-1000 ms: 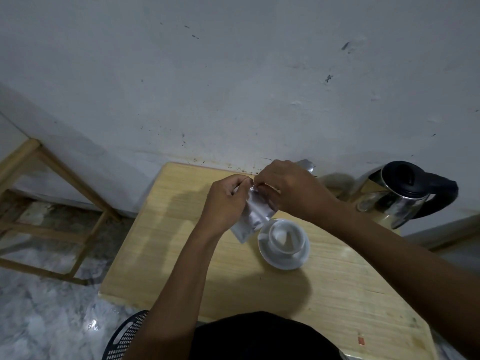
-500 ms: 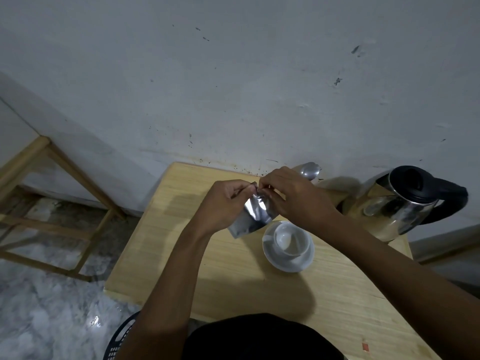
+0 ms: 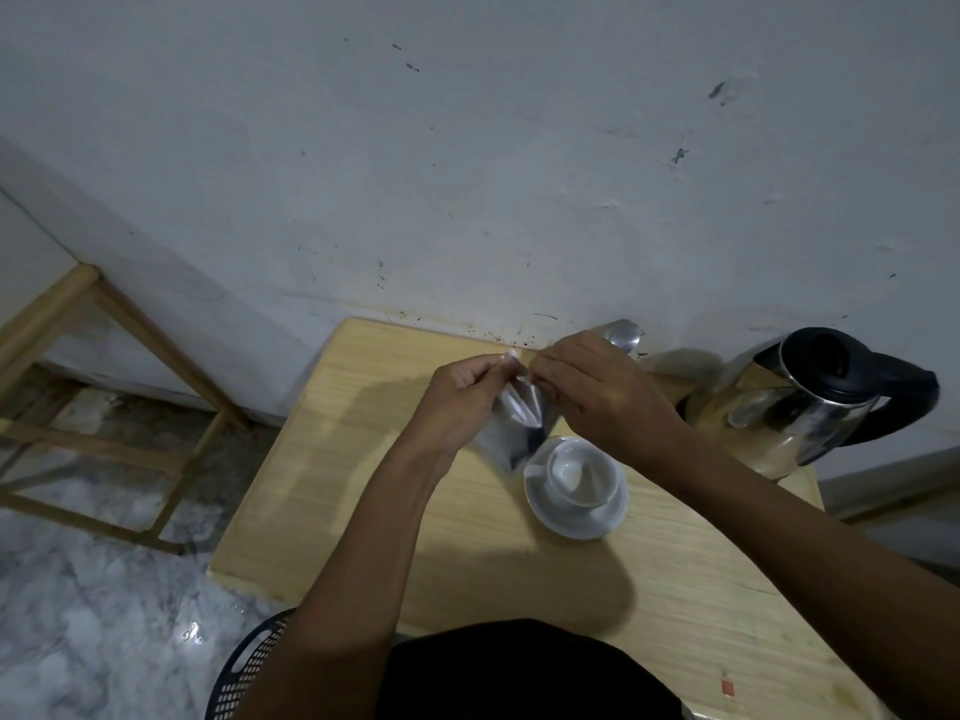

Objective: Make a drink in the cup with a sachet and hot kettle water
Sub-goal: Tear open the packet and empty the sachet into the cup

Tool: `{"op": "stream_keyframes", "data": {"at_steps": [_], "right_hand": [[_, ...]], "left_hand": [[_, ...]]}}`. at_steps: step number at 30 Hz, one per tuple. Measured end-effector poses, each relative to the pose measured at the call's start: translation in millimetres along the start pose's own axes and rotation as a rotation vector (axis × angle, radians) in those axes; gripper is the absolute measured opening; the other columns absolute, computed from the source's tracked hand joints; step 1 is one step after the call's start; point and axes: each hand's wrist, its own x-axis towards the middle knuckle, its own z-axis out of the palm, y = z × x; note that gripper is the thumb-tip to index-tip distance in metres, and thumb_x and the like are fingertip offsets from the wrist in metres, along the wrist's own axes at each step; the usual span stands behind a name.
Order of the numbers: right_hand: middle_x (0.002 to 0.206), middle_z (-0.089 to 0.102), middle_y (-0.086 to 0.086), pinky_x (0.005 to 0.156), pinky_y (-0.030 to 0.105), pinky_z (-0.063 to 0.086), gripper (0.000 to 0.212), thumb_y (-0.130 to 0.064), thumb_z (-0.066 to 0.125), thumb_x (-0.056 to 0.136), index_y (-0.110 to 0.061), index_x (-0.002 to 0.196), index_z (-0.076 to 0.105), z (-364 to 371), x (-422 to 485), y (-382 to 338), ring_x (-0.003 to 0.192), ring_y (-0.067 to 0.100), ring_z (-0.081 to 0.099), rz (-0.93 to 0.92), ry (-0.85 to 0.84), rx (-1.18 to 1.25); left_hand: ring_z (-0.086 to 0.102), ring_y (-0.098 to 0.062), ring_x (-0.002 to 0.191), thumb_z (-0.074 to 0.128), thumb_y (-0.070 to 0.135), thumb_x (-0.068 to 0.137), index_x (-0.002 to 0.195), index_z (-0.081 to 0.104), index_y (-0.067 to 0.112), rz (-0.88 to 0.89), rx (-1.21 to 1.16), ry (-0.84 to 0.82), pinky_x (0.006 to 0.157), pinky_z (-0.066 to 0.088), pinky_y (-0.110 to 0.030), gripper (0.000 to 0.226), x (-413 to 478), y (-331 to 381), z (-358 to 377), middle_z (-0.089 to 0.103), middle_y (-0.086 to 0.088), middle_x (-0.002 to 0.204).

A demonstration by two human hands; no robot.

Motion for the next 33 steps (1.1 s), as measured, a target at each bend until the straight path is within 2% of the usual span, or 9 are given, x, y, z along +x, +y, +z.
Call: {"op": "stream_keyframes", "data": {"at_steps": [4, 6, 12, 15, 19, 22, 26, 29, 33], "right_hand": [[0.084, 0.069, 0.013, 0.075, 0.022, 0.039, 0.006, 0.004, 0.066, 0.087, 0.002, 0.087, 0.072, -5, -5, -12, 0.078, 0.019, 0.051, -0.016, 0.031, 0.017], [0.086, 0.068, 0.013, 0.082, 0.014, 0.034, 0.006, 0.001, 0.065, 0.089, 0.003, 0.089, 0.07, -5, -12, -9, 0.08, 0.017, 0.049, 0.066, 0.022, 0.065], [0.085, 0.059, -0.007, 0.078, 0.006, 0.037, 0.01, -0.014, 0.054, 0.092, -0.01, 0.09, 0.063, -11, -40, -25, 0.08, -0.005, 0.048, 0.506, 0.129, 0.289], [0.083, 0.063, -0.013, 0.071, 0.011, 0.044, 0.01, -0.018, 0.06, 0.093, -0.028, 0.091, 0.059, -6, -47, -36, 0.08, 0.0, 0.06, 0.855, 0.226, 0.481], [0.078, 0.07, -0.004, 0.067, 0.016, 0.05, 0.009, -0.017, 0.068, 0.09, -0.018, 0.097, 0.063, 28, -45, -40, 0.073, 0.004, 0.066, 1.202, 0.082, 0.667], [0.077, 0.071, -0.007, 0.065, 0.01, 0.048, 0.006, -0.014, 0.069, 0.088, -0.015, 0.083, 0.071, 63, -38, -45, 0.07, 0.002, 0.065, 1.227, -0.078, 0.695], [0.077, 0.07, -0.003, 0.066, 0.02, 0.045, 0.017, -0.014, 0.063, 0.091, -0.014, 0.076, 0.072, 108, -28, -51, 0.074, 0.009, 0.064, 1.214, -0.266, 0.636], [0.073, 0.069, 0.002, 0.068, 0.024, 0.044, 0.02, -0.019, 0.061, 0.093, -0.009, 0.079, 0.071, 132, -27, -54, 0.071, 0.013, 0.063, 1.267, -0.355, 0.614], [0.093, 0.072, 0.01, 0.072, 0.023, 0.043, 0.018, -0.015, 0.058, 0.094, -0.004, 0.094, 0.072, 150, -32, -54, 0.081, 0.016, 0.06, 1.349, -0.421, 0.604]], "left_hand": [[0.067, -0.013, 0.085, 0.052, 0.029, 0.094, 0.086, 0.074, 0.015, 0.007, 0.046, 0.086, 0.087, 0.051, -0.03, 0.027, 7, -13, -11, 0.074, -0.002, 0.085], [0.069, -0.01, 0.085, 0.051, 0.029, 0.095, 0.083, 0.073, 0.017, 0.036, 0.062, 0.068, 0.081, 0.052, -0.023, 0.027, 7, -16, -15, 0.075, 0.001, 0.084], [0.062, -0.004, 0.095, 0.051, 0.03, 0.094, 0.094, 0.074, 0.021, -0.01, -0.009, 0.226, 0.081, 0.046, -0.019, 0.025, 6, -26, -31, 0.071, 0.012, 0.094], [0.062, -0.012, 0.104, 0.053, 0.032, 0.093, 0.097, 0.074, 0.023, -0.033, -0.061, 0.276, 0.09, 0.047, -0.025, 0.023, 5, -34, -47, 0.072, 0.005, 0.106], [0.059, -0.016, 0.117, 0.055, 0.042, 0.089, 0.098, 0.073, 0.03, -0.069, -0.048, 0.256, 0.106, 0.043, -0.037, 0.023, -1, -40, -62, 0.07, 0.004, 0.116], [0.059, -0.019, 0.113, 0.054, 0.047, 0.088, 0.097, 0.072, 0.034, -0.085, -0.008, 0.261, 0.104, 0.045, -0.041, 0.025, -9, -42, -66, 0.069, 0.005, 0.113], [0.058, -0.018, 0.114, 0.053, 0.053, 0.086, 0.099, 0.07, 0.039, -0.105, 0.006, 0.263, 0.105, 0.044, -0.047, 0.026, -20, -49, -71, 0.068, 0.008, 0.115], [0.056, -0.016, 0.116, 0.052, 0.051, 0.087, 0.103, 0.07, 0.037, -0.113, 0.0, 0.272, 0.107, 0.042, -0.047, 0.028, -25, -55, -74, 0.066, 0.011, 0.117], [0.055, -0.011, 0.116, 0.053, 0.046, 0.089, 0.104, 0.07, 0.034, -0.122, 0.0, 0.294, 0.108, 0.041, -0.041, 0.026, -31, -59, -73, 0.066, 0.013, 0.118]]}}
